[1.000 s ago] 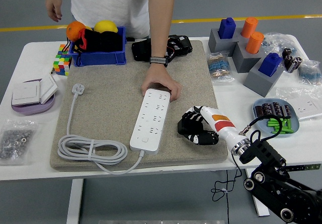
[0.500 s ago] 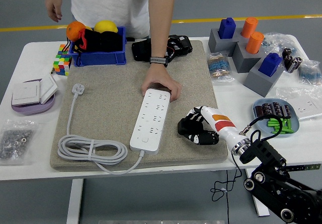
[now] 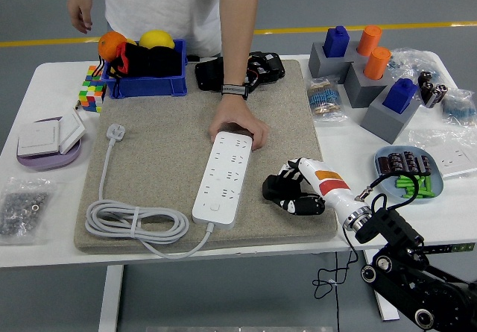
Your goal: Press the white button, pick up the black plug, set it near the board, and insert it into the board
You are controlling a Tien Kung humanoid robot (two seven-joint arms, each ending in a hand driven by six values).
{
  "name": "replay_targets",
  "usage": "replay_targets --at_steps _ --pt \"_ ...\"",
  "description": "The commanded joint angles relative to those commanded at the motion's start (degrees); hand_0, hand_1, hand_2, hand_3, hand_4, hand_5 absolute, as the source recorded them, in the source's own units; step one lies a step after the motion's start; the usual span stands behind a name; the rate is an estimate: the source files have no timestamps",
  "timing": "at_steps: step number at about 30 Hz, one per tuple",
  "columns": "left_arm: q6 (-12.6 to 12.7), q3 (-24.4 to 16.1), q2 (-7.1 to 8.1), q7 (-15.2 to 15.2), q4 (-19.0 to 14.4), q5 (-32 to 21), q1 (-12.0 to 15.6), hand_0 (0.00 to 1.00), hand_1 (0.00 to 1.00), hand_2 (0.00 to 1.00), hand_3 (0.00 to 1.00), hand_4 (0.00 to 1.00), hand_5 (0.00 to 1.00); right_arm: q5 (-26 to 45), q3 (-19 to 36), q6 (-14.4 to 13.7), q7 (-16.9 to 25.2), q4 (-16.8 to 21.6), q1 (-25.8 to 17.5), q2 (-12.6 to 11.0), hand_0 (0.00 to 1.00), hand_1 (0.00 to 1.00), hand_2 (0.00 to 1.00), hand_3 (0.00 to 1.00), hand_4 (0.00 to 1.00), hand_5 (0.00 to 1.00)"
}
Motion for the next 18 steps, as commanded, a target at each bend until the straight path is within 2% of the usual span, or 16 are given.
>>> replay_targets --at_steps 18 --pt "-0.06 0.21 0.09 0.08 0.0 0.03 0.04 0.626 0.631 0.638 0.692 0.578 0.38 1.35 -0.26 -0.12 1.26 0.8 -0.16 -0.29 0.447 0.494 0.532 0.374 0.833 0.002"
